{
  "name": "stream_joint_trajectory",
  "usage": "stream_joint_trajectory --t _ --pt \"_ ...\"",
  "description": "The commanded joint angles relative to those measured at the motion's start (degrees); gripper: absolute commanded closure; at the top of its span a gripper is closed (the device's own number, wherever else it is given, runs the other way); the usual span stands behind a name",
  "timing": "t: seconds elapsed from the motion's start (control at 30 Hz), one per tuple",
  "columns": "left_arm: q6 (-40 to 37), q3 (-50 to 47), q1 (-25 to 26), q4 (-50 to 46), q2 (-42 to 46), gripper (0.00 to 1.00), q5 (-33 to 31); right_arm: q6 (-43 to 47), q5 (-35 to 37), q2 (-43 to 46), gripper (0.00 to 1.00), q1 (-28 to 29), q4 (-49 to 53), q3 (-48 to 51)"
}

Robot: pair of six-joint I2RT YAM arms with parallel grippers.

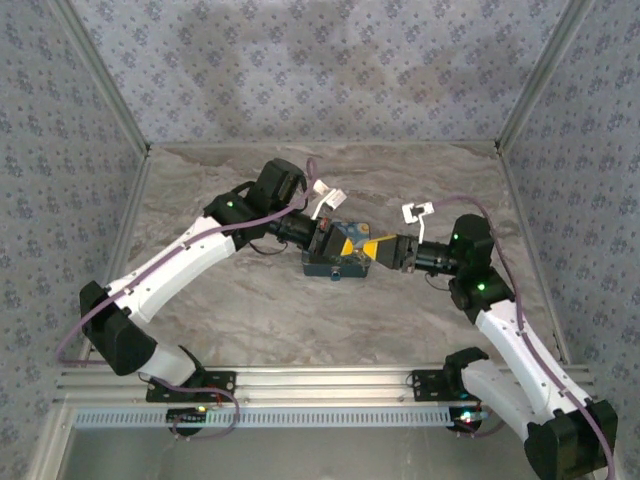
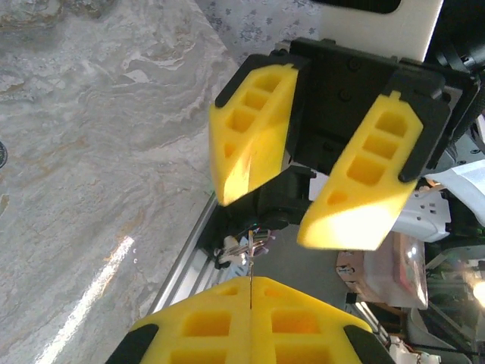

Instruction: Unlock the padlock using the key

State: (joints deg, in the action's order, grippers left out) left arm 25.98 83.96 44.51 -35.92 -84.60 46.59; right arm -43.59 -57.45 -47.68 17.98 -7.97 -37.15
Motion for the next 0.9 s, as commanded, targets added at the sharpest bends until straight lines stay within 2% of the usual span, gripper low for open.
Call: stream_joint_trajectory --t 0.0,0.13,0.6,0.87 --pt "-0.5 1.8 0.3 1.6 0.7 1.00 2.2 1.5 -0.2 -0.2 0.59 1.2 -0.2 -1.3" --pt "-0.4 1.9 0.4 2.0 0.9 1.00 2.3 1.5 -0.3 -0.4 0.58 1.5 0.0 -1.2" --pt "-0.5 2.6 0.6 1.9 0.9 1.00 2.6 2.8 -1.0 -0.9 0.64 3.0 0.6 -1.6" --pt "-1.4 3.0 0.7 0.8 0.8 1.00 2.5 4.6 -1.0 -0.2 0.86 3.1 2.5 -1.4"
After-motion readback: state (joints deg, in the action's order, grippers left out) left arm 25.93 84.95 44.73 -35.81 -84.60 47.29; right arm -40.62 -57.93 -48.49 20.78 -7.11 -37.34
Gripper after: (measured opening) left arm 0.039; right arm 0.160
